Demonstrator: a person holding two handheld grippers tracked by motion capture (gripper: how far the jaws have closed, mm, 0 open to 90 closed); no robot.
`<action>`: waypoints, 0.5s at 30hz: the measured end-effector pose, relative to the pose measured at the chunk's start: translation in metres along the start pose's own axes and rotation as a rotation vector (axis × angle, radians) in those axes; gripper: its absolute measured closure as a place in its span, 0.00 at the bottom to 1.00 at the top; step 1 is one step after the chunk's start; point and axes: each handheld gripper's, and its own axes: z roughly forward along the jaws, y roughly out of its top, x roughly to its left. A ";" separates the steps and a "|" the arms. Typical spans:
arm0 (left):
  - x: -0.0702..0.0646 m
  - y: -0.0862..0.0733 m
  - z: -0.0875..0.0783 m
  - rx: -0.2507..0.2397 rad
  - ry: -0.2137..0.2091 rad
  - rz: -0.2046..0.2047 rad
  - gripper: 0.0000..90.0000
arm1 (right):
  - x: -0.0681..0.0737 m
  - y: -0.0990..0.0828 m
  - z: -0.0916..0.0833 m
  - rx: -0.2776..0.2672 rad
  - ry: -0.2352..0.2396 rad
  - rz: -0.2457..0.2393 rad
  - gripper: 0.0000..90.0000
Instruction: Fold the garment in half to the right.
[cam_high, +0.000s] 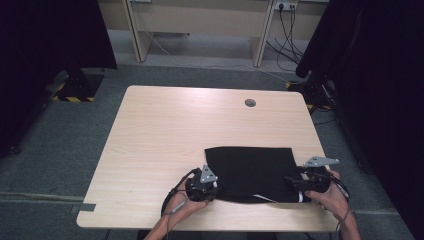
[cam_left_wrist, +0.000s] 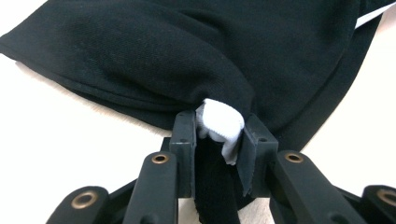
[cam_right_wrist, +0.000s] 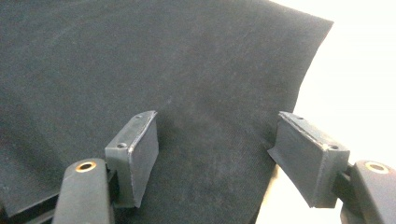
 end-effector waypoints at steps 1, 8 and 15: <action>-0.001 0.000 0.000 -0.002 0.003 0.005 0.78 | 0.000 0.000 -0.001 0.007 -0.003 0.009 0.35; -0.001 -0.004 0.000 -0.028 0.002 -0.006 0.79 | 0.014 0.018 -0.013 -0.054 0.015 -0.014 0.35; 0.000 -0.010 0.000 -0.072 0.000 -0.011 0.79 | 0.041 0.051 -0.008 -0.093 0.073 -0.076 0.34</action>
